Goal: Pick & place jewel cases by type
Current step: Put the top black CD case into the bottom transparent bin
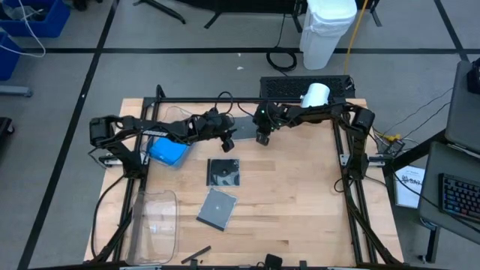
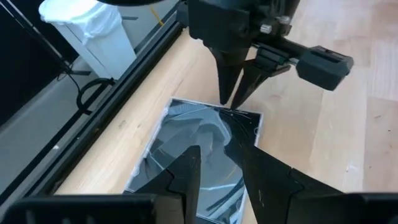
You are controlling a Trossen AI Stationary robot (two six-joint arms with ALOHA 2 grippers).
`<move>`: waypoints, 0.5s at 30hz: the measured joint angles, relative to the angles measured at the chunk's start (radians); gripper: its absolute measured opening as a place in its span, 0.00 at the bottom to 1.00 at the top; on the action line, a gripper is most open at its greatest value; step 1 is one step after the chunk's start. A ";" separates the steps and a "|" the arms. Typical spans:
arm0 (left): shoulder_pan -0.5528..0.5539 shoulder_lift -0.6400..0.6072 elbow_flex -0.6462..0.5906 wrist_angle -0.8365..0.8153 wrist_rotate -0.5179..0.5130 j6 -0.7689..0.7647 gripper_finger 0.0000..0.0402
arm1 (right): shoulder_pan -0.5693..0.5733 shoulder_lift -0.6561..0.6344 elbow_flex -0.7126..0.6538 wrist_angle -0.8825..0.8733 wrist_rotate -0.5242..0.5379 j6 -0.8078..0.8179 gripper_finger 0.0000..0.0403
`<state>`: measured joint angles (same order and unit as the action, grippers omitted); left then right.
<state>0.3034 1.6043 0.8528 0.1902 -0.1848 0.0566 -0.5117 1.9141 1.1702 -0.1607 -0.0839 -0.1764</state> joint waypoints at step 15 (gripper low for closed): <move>-0.006 0.000 0.000 -0.016 0.000 0.024 0.30 | 0.015 -0.002 0.000 0.144 -0.152 0.033 0.07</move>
<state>0.2977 1.6043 0.8528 0.1745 -0.1844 0.0807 -0.4970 1.9121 1.1706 -0.0169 -0.2356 -0.1436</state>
